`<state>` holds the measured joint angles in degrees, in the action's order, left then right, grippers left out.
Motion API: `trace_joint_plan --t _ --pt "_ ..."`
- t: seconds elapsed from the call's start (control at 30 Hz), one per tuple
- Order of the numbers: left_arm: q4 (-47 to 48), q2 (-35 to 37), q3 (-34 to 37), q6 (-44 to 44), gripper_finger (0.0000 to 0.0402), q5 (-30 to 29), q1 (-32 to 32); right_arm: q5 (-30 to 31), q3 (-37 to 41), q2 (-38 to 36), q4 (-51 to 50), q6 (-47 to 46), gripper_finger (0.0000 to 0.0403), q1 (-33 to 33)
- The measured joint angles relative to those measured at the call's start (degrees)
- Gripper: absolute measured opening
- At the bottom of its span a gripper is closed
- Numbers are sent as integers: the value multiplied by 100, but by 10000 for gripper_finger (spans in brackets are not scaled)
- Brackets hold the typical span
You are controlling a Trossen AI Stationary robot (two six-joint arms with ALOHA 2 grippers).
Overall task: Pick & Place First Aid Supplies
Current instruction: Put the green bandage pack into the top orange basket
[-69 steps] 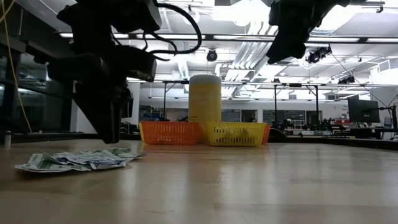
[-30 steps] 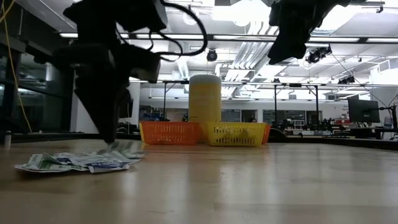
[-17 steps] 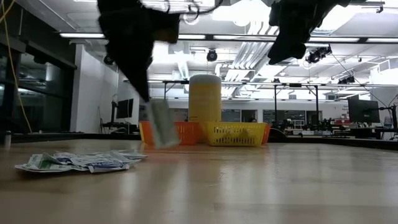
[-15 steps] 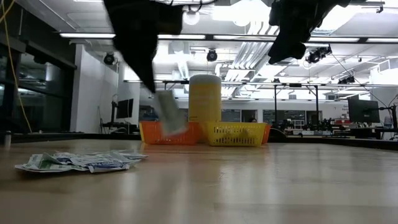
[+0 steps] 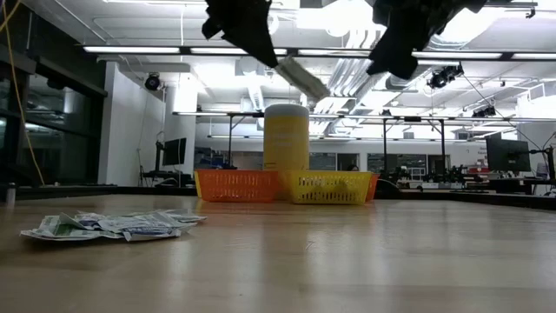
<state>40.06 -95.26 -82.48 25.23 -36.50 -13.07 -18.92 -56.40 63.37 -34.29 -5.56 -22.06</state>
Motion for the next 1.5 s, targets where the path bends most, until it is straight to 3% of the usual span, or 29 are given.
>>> trace_joint_plan --t 0.27,0.5,0.67,1.03,1.27,1.5 --pt "-984 -2 -6 -209 0 -474 341 -155 0 0 570 154 158 138" --pt "-1762 -2 -8 -725 0 -321 733 94 0 202 1040 310 160 434" --pt "-1921 -2 -8 -874 0 -197 870 663 0 433 1017 312 175 460" --pt "-1934 -4 -8 -1000 0 -156 879 292 2 535 1032 454 216 439" --pt "-1977 -4 -8 -999 0 -156 910 356 2 563 1140 452 192 439" --pt "-1979 -4 -8 -999 0 -156 910 538 2 623 1160 439 124 411"
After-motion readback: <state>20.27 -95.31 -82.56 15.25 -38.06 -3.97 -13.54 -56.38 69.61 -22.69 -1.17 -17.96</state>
